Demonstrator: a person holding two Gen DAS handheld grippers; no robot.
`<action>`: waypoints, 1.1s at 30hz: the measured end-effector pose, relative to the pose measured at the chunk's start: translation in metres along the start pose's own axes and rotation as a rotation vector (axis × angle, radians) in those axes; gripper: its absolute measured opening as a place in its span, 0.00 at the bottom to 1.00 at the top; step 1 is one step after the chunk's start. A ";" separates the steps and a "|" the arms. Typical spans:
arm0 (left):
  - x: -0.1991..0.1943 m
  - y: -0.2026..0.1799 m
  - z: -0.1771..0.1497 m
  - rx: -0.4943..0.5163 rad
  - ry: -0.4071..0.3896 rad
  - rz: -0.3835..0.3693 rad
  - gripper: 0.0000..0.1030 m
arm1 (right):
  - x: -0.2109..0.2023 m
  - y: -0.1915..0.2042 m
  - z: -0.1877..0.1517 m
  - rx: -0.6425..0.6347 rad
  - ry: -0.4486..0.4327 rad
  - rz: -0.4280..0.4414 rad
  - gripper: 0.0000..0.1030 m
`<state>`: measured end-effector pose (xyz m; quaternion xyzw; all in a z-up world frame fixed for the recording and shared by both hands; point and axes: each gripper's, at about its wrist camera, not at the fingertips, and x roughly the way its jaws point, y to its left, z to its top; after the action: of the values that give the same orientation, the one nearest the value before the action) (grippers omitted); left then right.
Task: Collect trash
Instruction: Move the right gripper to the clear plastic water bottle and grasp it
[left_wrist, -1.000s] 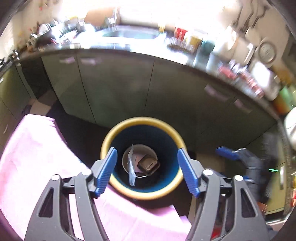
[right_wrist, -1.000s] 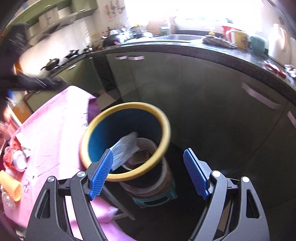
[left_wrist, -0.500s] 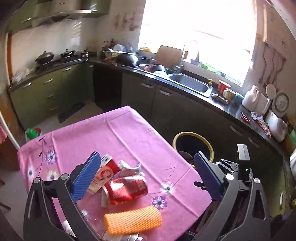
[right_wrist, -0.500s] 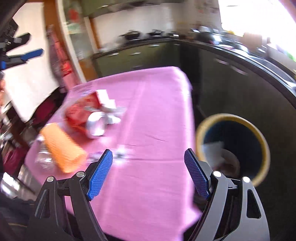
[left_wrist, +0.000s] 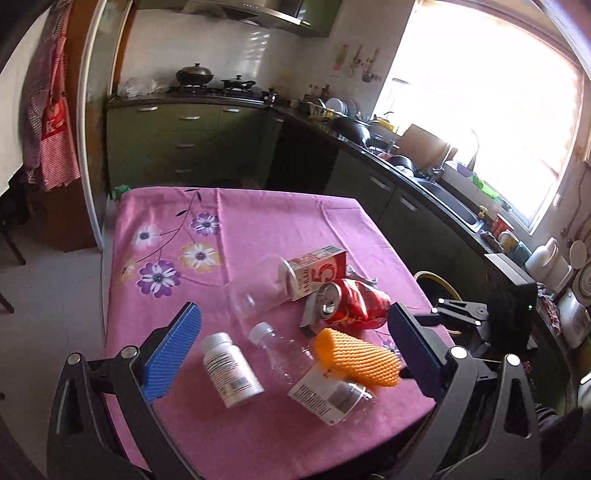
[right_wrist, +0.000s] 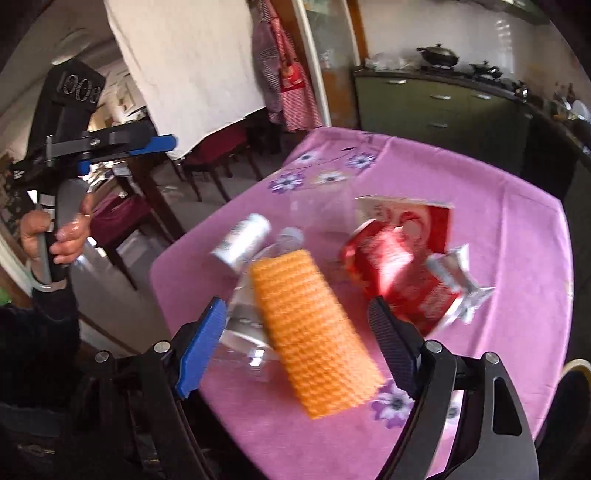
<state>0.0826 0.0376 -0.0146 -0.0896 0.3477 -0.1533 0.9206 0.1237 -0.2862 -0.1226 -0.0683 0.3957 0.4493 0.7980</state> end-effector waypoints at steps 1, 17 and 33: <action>0.000 0.007 -0.003 -0.012 0.002 0.005 0.93 | 0.009 0.010 -0.001 0.000 0.030 0.046 0.75; 0.014 0.038 -0.018 -0.076 0.045 -0.020 0.93 | 0.080 0.021 0.006 0.096 0.238 -0.038 0.75; 0.011 0.042 -0.023 -0.060 0.051 -0.008 0.93 | 0.136 0.010 0.024 0.068 0.473 -0.107 0.66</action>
<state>0.0846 0.0717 -0.0497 -0.1148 0.3753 -0.1486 0.9077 0.1679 -0.1789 -0.1984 -0.1656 0.5823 0.3644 0.7076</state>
